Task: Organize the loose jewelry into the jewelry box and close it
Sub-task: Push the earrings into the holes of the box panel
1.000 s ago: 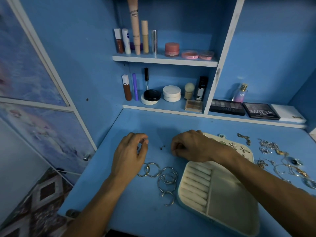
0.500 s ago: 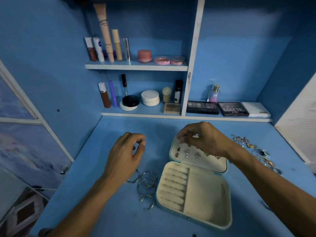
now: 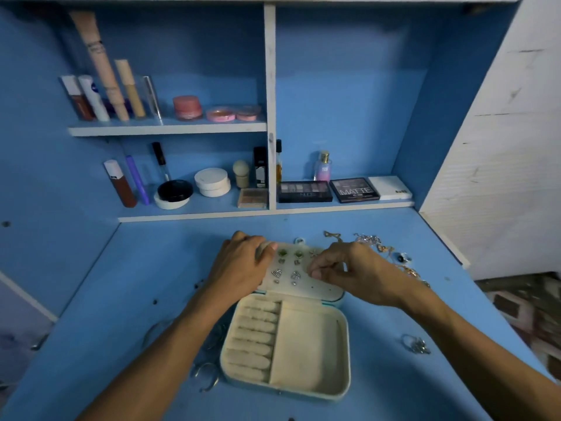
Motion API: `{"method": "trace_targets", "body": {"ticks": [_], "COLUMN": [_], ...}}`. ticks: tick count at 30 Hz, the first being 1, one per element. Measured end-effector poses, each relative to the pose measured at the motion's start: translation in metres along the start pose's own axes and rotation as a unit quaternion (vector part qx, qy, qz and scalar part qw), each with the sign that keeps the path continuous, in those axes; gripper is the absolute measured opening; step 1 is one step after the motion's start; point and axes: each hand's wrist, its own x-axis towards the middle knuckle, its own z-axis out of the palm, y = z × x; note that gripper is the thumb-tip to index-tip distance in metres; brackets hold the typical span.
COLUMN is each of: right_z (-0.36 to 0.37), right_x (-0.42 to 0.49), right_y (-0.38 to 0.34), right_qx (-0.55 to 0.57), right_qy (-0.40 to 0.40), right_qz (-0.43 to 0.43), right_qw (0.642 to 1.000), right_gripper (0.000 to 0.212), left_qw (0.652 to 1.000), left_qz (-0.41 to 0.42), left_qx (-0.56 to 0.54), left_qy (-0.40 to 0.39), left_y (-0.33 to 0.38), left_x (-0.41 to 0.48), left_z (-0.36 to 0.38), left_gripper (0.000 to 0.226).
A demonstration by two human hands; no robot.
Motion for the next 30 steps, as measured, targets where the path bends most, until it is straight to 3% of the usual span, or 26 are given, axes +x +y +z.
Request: {"method": "trace_targets", "body": {"ticks": [8,12,17,30], "right_z": [0.004,0.008,0.008,0.009], "right_x": [0.001,-0.001,-0.004,-0.002], "right_y": [-0.002,0.001,0.001,0.007], "right_qx": [-0.058,-0.099,-0.135,-0.081], "right_qy": [0.006,0.045,0.054,0.034], "right_qz": [-0.035,-0.047,-0.038,-0.004], "right_qw": [0.998,0.993,0.989,0.996], "right_gripper": [0.01,0.009,0.01,0.006], "left_qw": [0.985,0.972,0.971,0.947], "left_qz": [-0.015,-0.034,-0.049,-0.052], "left_qx": [-0.161,-0.228,-0.23,-0.315], "left_qy": [0.062,0.052,0.035,0.045], "left_y": [0.009,0.008,0.001,-0.006], "left_x": [0.001,-0.002,-0.008,-0.008], "left_z": [-0.011,-0.014,-0.008,-0.006], "left_gripper": [0.016,0.02,0.028,0.03]}}
